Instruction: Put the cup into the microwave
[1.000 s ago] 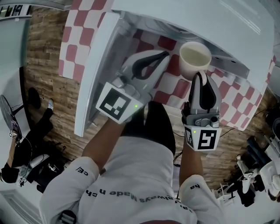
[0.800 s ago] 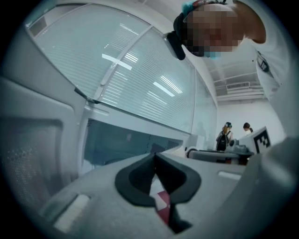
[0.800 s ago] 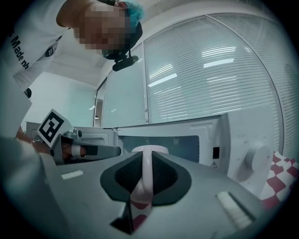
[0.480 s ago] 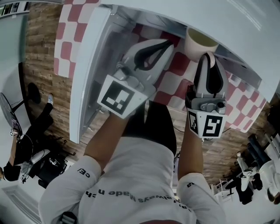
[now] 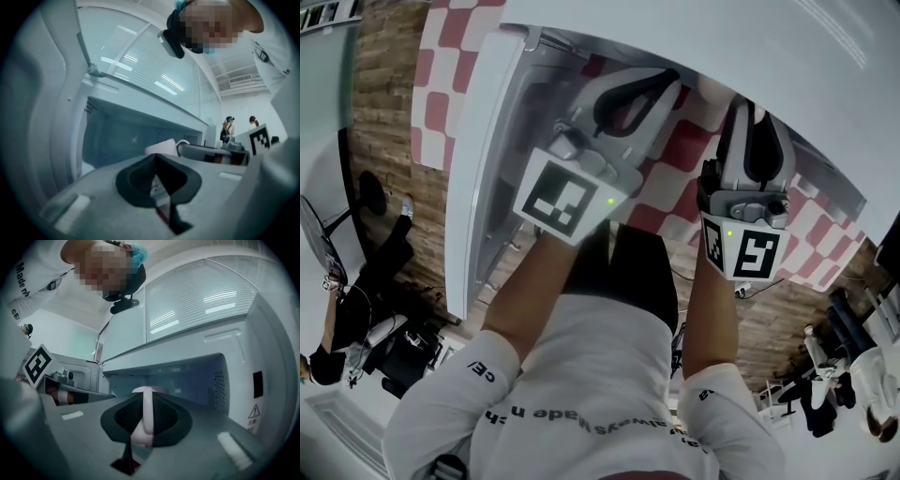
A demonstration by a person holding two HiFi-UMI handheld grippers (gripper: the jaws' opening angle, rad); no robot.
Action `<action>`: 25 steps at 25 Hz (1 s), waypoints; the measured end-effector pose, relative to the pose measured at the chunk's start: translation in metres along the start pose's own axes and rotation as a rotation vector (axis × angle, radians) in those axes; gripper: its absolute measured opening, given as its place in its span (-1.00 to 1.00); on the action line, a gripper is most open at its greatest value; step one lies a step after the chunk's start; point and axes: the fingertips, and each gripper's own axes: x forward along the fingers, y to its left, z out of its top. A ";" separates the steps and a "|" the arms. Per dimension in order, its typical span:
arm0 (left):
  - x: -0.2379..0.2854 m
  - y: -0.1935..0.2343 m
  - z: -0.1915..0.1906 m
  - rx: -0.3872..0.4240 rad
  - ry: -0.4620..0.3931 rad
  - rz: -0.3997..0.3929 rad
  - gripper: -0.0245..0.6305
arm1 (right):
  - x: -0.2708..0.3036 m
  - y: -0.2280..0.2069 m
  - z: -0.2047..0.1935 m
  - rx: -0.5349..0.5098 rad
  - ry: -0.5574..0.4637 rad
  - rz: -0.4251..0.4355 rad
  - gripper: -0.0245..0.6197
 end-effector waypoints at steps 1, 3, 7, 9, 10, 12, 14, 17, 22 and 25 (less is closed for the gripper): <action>0.001 0.002 -0.002 0.002 0.001 0.001 -0.91 | 0.003 -0.001 -0.002 -0.001 -0.005 -0.001 -0.81; 0.004 0.005 -0.005 0.005 0.003 0.001 -0.92 | 0.009 -0.002 -0.008 -0.003 -0.010 -0.007 -0.81; 0.008 0.009 -0.011 -0.003 0.006 0.002 -0.91 | 0.012 -0.006 -0.020 0.001 -0.002 -0.018 -0.81; 0.009 0.011 -0.015 -0.006 0.012 0.002 -0.91 | 0.012 -0.006 -0.024 0.006 -0.002 -0.020 -0.81; 0.009 0.012 -0.016 -0.006 0.014 0.002 -0.91 | 0.011 -0.006 -0.025 0.007 -0.004 -0.020 -0.81; 0.010 0.012 -0.017 -0.007 0.016 0.003 -0.92 | 0.009 -0.006 -0.027 0.004 -0.005 -0.020 -0.81; 0.011 0.011 -0.018 -0.007 0.017 0.004 -0.91 | 0.006 -0.005 -0.031 0.001 0.001 -0.020 -0.81; 0.012 0.009 -0.020 -0.007 0.021 0.004 -0.92 | 0.002 -0.005 -0.044 0.002 0.034 -0.016 -0.81; 0.012 0.007 -0.019 -0.010 0.025 0.008 -0.91 | 0.005 -0.007 -0.055 -0.002 0.063 -0.014 -0.81; 0.011 0.008 -0.019 -0.003 0.027 0.012 -0.91 | 0.014 -0.006 -0.055 -0.001 0.065 -0.008 -0.81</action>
